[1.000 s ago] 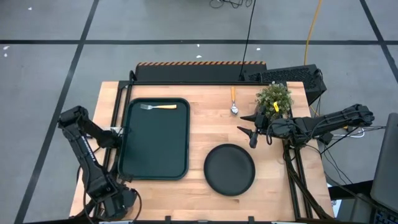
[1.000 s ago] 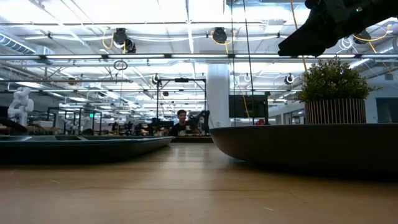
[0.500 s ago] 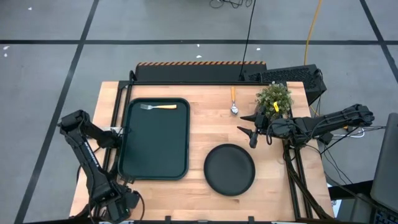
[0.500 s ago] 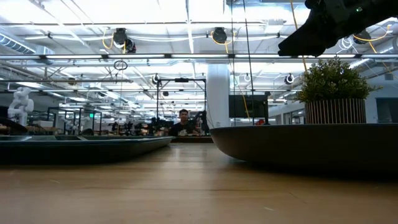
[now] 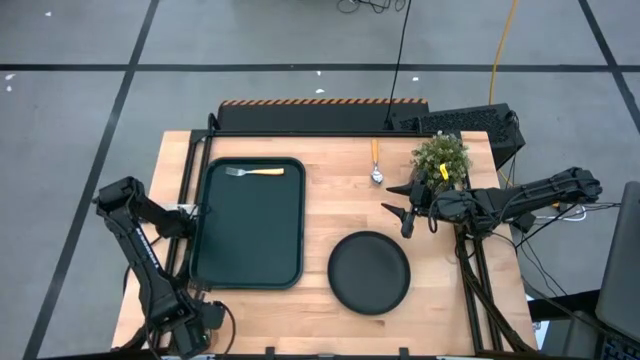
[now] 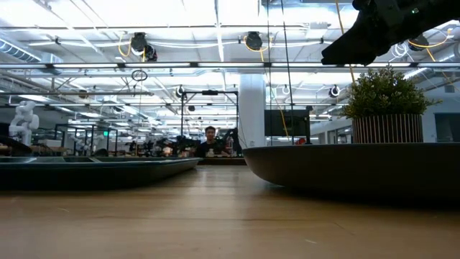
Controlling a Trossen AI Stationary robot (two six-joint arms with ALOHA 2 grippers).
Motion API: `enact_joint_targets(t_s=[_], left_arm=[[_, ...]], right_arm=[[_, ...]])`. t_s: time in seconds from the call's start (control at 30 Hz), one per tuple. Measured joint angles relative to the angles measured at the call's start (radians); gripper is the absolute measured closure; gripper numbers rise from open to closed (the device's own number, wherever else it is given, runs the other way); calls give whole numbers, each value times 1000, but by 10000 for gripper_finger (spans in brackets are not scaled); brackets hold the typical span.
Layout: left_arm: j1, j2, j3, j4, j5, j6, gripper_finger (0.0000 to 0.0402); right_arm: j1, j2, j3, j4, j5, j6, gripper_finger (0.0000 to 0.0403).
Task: Pick and place plate/cup/fork/spoon on tray
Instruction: Put the brown glass on the black tray
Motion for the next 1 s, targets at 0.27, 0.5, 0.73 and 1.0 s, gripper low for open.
enact_joint_targets(t_s=[0.27,0.5,0.73,1.0], left_arm=[[25,-9,0,-60,-12,-228,396],[82,-56,0,-83,-49,-288,396],[131,-160,0,-145,-48,-412,396],[180,-302,0,-381,-158,-546,396]], right_arm=[[0,0,0,0,0,-7,190],[0,0,0,0,0,-11,190],[0,0,0,0,0,-14,190],[0,0,0,0,0,-14,190]])
